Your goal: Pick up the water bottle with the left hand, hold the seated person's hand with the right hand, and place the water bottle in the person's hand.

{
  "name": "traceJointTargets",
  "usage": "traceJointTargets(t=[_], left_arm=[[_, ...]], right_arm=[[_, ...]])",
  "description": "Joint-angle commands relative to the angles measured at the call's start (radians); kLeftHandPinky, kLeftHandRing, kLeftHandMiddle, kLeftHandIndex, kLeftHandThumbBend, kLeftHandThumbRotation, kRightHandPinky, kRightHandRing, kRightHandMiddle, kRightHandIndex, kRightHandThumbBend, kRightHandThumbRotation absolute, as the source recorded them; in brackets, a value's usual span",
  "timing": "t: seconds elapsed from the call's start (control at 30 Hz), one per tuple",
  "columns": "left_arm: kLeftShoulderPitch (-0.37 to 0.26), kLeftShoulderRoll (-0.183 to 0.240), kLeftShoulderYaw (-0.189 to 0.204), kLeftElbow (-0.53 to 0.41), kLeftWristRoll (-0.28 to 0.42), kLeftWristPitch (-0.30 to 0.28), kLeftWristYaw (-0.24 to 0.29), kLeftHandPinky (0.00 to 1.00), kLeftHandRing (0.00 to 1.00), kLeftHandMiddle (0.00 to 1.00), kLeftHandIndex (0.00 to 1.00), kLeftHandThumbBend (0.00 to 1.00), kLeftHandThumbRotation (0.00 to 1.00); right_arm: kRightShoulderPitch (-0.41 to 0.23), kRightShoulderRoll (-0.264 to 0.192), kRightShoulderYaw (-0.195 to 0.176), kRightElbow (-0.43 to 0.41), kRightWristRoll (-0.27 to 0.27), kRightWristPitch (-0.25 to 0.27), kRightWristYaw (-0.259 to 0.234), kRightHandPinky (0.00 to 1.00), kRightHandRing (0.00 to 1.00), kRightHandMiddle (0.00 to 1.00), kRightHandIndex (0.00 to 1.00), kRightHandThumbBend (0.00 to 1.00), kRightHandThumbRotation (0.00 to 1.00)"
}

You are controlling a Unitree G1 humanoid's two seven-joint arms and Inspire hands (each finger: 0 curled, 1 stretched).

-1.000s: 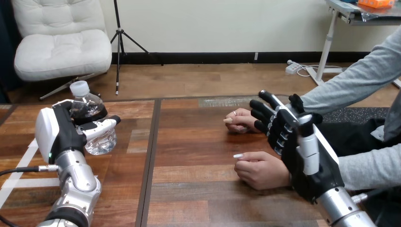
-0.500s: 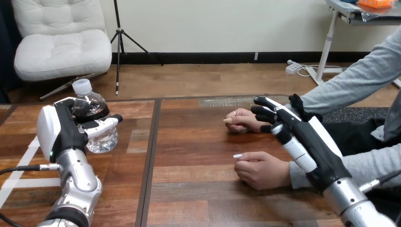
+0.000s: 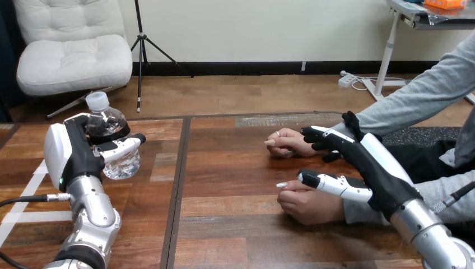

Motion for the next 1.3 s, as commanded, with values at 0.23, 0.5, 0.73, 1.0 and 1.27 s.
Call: traceJointTargets(t=[0.23, 0.5, 0.73, 1.0, 1.27], left_arm=[[-0.076, 0.001, 0.014, -0.061, -0.018, -0.05, -0.006, 0.38, 0.43, 0.46, 0.43, 0.79, 0.0], [-0.074, -0.001, 0.019, -0.066, -0.03, -0.049, -0.012, 0.39, 0.44, 0.47, 0.44, 0.78, 0.0], [-0.072, -0.002, 0.015, -0.076, -0.033, -0.054, -0.01, 0.37, 0.42, 0.45, 0.44, 0.78, 0.0], [-0.07, 0.002, 0.01, -0.07, -0.031, -0.051, -0.007, 0.34, 0.39, 0.43, 0.45, 0.78, 0.0], [-0.07, 0.003, 0.011, -0.068, -0.037, -0.046, -0.016, 0.36, 0.41, 0.45, 0.45, 0.78, 0.0]], right_arm=[[-0.169, -0.077, 0.037, 0.104, -0.054, -0.067, -0.034, 0.72, 0.83, 0.85, 0.85, 1.0, 0.7], [-0.225, -0.113, 0.064, 0.192, -0.11, -0.124, -0.071, 0.7, 0.82, 0.84, 0.83, 1.0, 0.69], [-0.272, -0.139, 0.089, 0.266, -0.144, -0.157, -0.095, 0.68, 0.81, 0.83, 0.83, 1.0, 0.68], [-0.321, -0.165, 0.117, 0.338, -0.166, -0.187, -0.105, 0.68, 0.81, 0.83, 0.82, 1.0, 0.65], [-0.368, -0.188, 0.143, 0.414, -0.198, -0.212, -0.125, 0.69, 0.81, 0.83, 0.81, 1.0, 0.61]])
